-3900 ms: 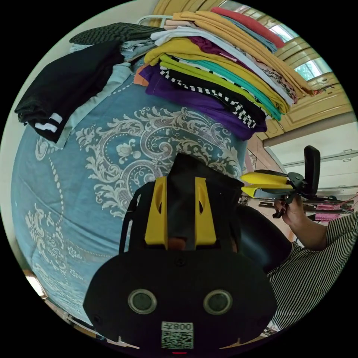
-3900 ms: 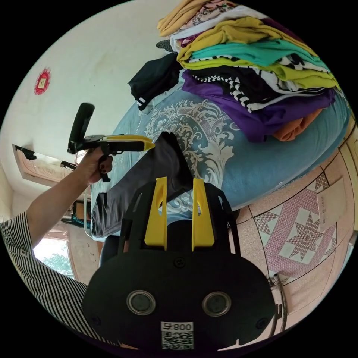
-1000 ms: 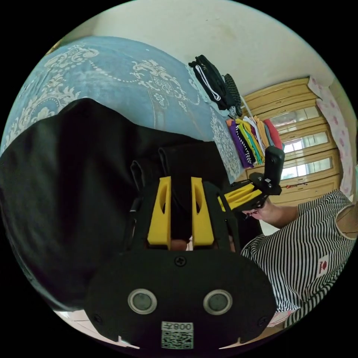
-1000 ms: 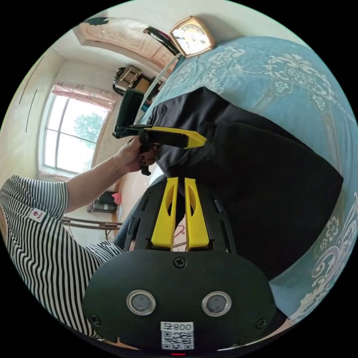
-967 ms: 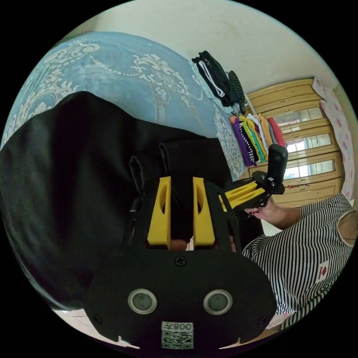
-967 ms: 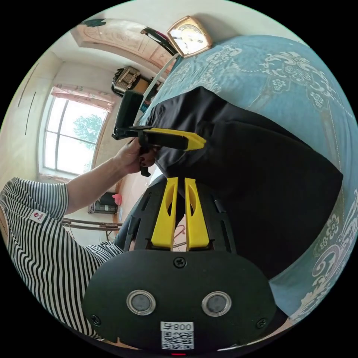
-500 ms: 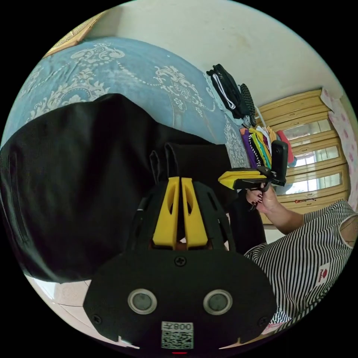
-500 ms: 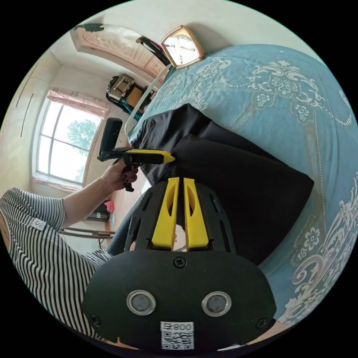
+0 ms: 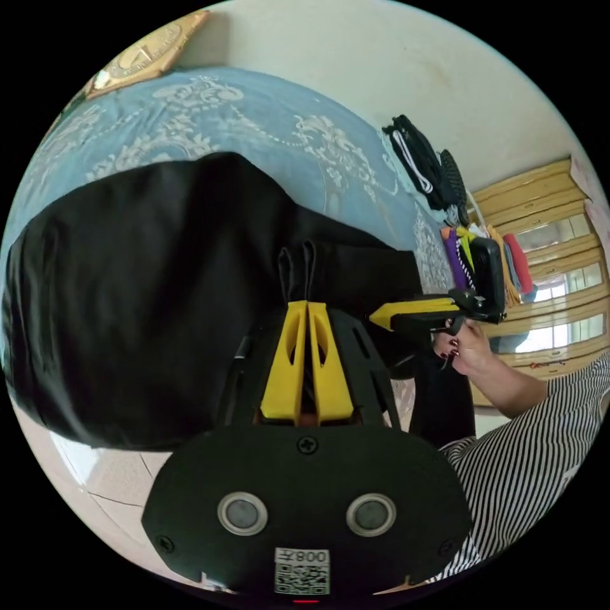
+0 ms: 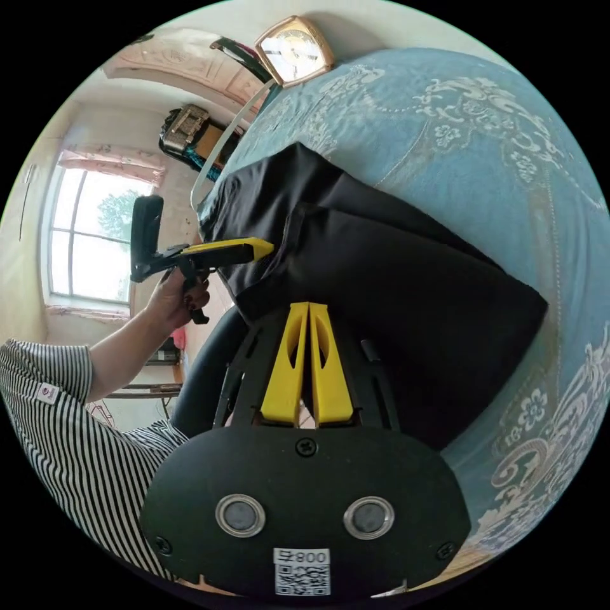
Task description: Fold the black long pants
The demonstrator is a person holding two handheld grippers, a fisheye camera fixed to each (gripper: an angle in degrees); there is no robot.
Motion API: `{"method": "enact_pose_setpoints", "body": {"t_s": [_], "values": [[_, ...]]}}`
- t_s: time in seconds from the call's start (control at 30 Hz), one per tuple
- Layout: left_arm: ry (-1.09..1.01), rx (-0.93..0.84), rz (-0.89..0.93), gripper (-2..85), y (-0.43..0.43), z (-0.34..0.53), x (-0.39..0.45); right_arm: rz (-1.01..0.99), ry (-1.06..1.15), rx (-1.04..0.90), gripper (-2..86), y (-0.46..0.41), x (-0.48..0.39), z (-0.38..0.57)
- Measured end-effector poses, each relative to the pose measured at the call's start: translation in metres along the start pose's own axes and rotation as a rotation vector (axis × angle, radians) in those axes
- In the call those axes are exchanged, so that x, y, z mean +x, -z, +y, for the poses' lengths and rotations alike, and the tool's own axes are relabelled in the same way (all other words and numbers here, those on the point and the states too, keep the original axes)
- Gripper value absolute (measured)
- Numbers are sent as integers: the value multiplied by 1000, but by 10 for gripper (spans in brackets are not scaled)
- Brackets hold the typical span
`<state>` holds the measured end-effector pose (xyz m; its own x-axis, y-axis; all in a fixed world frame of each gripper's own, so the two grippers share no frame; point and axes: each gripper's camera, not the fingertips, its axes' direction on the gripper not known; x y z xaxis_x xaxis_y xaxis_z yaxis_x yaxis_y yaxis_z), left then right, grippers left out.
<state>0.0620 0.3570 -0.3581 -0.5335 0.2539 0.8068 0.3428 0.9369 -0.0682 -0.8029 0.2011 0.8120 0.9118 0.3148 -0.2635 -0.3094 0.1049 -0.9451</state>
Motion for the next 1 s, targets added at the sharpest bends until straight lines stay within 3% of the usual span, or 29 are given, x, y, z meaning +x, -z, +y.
{"method": "enact_pose_setpoints", "body": {"t_s": [0.17, 0.3, 0.43, 0.57, 0.67, 0.83, 1.0], "values": [[-31, 78, 69, 2, 9, 24, 27, -24, -61, 127, 1, 52, 26, 54], [-41, -112, 7, 2, -33, 33, 41, 8, -163, 37, 1, 35, 56, 83], [-52, -40, 47, 2, -16, 33, 65, -44, -185, 134, 1, 54, 62, 96], [-156, -132, 32, 4, -33, 38, 99, -10, -205, 92, 2, 50, 72, 114], [-160, -220, -26, 8, -54, 44, 123, -180, -305, 163, 2, 57, 97, 129], [-400, -176, 51, 52, -62, 52, 197, -75, -321, 260, 6, 94, 106, 156], [-646, -247, -32, 95, -105, 62, 266, -179, -420, 375, 31, 116, 138, 177]]}}
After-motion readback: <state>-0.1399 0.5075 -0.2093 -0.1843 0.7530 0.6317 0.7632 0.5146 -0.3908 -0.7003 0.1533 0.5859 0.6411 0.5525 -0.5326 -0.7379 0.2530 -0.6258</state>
